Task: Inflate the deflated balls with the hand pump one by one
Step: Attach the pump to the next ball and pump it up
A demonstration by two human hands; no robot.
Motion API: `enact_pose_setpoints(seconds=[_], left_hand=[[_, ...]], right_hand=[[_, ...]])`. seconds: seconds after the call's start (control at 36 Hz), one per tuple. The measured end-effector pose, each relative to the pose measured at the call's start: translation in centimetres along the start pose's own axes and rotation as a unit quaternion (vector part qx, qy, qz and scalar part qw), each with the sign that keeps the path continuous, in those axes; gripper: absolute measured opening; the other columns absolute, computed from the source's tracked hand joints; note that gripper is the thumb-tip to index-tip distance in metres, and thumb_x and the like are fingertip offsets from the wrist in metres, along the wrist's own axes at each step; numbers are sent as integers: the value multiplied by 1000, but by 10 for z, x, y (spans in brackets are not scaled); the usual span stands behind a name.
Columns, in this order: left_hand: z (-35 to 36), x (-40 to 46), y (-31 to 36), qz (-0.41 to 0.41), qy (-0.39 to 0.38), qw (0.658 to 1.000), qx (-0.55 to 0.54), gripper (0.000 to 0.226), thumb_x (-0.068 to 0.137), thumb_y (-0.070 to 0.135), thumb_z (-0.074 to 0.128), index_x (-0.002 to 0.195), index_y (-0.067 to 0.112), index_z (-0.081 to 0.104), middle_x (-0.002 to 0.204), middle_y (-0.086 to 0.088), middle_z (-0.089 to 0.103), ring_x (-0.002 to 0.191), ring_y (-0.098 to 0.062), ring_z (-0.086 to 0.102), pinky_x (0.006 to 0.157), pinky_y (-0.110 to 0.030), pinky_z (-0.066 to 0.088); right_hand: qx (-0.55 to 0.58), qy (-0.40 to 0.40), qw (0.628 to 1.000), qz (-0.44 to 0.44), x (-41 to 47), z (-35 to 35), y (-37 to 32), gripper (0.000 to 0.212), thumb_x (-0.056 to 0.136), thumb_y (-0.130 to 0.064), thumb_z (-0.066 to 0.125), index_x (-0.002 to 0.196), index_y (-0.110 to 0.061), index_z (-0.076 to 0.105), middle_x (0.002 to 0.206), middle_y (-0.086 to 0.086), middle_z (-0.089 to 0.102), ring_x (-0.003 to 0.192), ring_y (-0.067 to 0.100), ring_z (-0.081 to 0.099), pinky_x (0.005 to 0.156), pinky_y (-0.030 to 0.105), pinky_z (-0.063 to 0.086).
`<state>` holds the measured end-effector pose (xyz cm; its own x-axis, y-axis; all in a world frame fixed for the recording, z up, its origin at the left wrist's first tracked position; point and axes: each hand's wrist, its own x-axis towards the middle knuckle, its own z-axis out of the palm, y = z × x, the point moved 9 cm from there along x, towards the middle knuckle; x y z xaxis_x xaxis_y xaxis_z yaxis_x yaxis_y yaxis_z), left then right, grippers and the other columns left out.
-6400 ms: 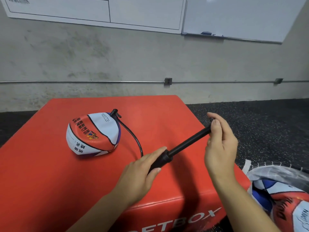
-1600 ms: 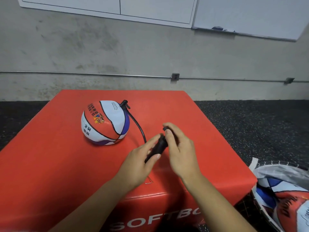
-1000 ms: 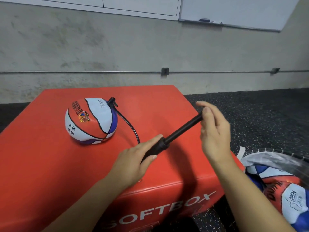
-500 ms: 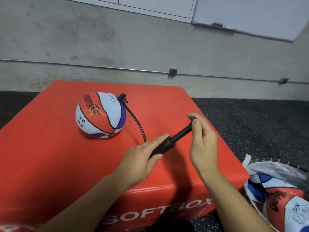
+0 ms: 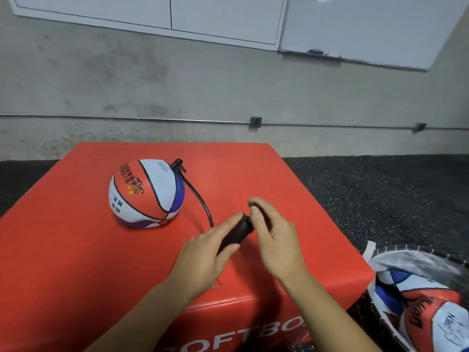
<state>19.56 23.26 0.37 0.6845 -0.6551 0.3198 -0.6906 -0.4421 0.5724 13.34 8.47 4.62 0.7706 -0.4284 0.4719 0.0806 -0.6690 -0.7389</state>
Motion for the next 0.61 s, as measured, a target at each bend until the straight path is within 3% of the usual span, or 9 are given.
enact_pose_setpoints(seconds=[0.11, 0.22, 0.31, 0.36, 0.61], left_hand=[[3, 1, 4, 5, -7, 1000, 23, 69, 102, 44, 58, 153, 67, 18, 146, 27, 57, 127, -11, 63, 97, -43, 54], [7, 1, 8, 14, -19, 999, 47, 72, 103, 42, 59, 152, 70, 14, 147, 28, 55, 123, -14, 64, 96, -43, 54], [10, 0, 13, 24, -30, 997, 61, 73, 104, 42, 57, 151, 71, 9, 146, 28, 55, 121, -13, 65, 95, -40, 54], [11, 1, 16, 29, -33, 997, 68, 72, 105, 42, 56, 152, 70, 8, 144, 26, 58, 116, -13, 67, 92, -37, 53], [10, 0, 16, 19, -37, 997, 71, 71, 105, 43, 55, 153, 67, 8, 144, 25, 58, 117, -12, 66, 93, -35, 52]], right_hand=[[-5, 9, 1000, -5, 2, -15, -2, 39, 99, -61, 42, 125, -44, 65, 109, -22, 74, 100, 5, 71, 94, 38, 54], [72, 81, 994, -11, 12, -59, -1, 31, 105, -40, 49, 125, -30, 71, 114, -26, 72, 110, -2, 66, 100, 28, 50], [126, 140, 982, 4, 22, -97, 15, 30, 105, -38, 49, 122, -27, 72, 92, -24, 67, 86, -6, 61, 83, 30, 48], [168, 152, 974, 17, 24, -111, 28, 32, 104, -41, 48, 121, -27, 72, 76, -25, 60, 74, -8, 50, 72, 25, 38], [163, 169, 972, 17, 19, -106, 29, 35, 104, -47, 44, 118, -29, 71, 68, -23, 54, 67, -2, 45, 70, 27, 34]])
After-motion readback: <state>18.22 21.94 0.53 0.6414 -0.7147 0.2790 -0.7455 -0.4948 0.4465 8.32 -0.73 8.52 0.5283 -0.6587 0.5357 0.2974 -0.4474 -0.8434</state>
